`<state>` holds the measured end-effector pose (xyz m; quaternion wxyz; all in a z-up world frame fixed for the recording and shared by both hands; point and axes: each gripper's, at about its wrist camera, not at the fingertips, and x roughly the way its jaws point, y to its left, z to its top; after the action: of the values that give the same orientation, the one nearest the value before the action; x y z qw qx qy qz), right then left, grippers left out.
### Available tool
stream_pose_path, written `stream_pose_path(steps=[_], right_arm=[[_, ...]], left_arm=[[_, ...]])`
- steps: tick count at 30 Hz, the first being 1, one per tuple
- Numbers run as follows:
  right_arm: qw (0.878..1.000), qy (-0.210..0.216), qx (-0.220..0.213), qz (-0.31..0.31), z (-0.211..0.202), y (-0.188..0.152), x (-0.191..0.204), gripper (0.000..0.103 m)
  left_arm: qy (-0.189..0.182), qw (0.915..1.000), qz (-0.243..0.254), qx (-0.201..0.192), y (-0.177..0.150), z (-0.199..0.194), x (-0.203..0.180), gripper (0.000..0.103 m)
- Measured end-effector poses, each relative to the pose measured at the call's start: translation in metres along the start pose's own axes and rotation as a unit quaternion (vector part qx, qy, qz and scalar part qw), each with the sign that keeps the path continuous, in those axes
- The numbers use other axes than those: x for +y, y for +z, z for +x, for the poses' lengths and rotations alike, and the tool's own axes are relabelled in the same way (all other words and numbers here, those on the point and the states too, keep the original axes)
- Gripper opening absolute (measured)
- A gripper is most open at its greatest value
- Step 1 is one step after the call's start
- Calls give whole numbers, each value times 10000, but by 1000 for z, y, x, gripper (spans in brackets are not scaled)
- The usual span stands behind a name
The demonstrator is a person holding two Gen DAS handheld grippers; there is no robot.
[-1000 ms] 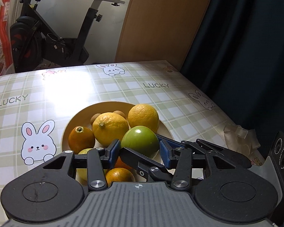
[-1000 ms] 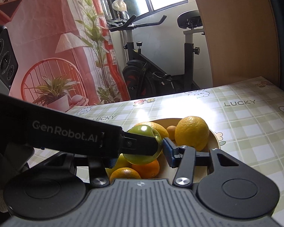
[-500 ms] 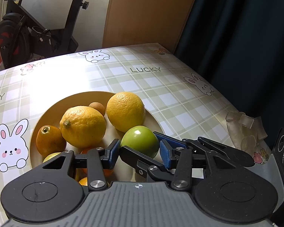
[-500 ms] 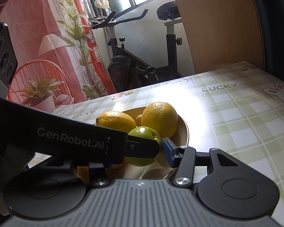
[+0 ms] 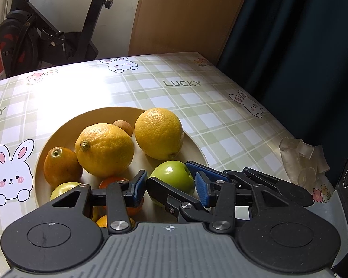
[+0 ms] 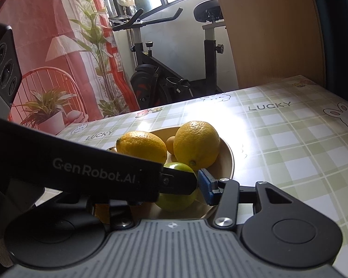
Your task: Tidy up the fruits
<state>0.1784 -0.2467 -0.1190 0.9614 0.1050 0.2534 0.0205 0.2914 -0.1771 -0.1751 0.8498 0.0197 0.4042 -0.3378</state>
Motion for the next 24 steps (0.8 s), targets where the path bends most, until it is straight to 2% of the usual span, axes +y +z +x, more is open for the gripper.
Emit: stream_pose_path(steps=[7,12,16,24], right_arm=[[9999,-56,104,6,4,0,-2,51],[9999,-87,111,-6,6,-1,-1,52],[9999,-66,81,-46,4,-1,1,56],[9999,-8,72,-107,2,-3,2,69]], left_arm=[[17,10000,-29,-89,-4,-5,1,48],[163,9995,-13,-277,-6,-15,-4,50],[278,9983,-172,-473,-9,-27,-2,67],[703,9923,-474,-898,-23,-56,10,77]])
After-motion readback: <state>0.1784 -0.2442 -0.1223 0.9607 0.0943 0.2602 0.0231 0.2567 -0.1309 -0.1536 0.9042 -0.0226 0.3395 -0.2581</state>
